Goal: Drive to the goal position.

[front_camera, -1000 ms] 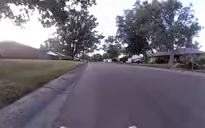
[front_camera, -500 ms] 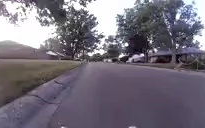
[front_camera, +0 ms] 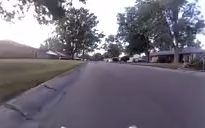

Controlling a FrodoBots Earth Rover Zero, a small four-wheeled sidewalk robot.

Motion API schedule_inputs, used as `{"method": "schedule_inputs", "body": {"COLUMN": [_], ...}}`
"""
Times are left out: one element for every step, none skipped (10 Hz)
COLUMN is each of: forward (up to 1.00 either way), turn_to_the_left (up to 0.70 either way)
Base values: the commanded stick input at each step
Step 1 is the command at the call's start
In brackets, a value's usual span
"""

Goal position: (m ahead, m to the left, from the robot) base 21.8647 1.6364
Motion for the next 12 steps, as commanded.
{"method": "schedule_inputs", "body": {"forward": [1.0, 1.0, 1.0, 1.0, 1.0, 1.0, 1.0, 1.0, 1.0, 1.0, 1.0, 1.0], "turn_to_the_left": [0.21, 0.04, 0.0, 0.01, 0.03, 0.08, 0.1, 0.09, 0.03, 0.0, 0.0, 0.0]}}
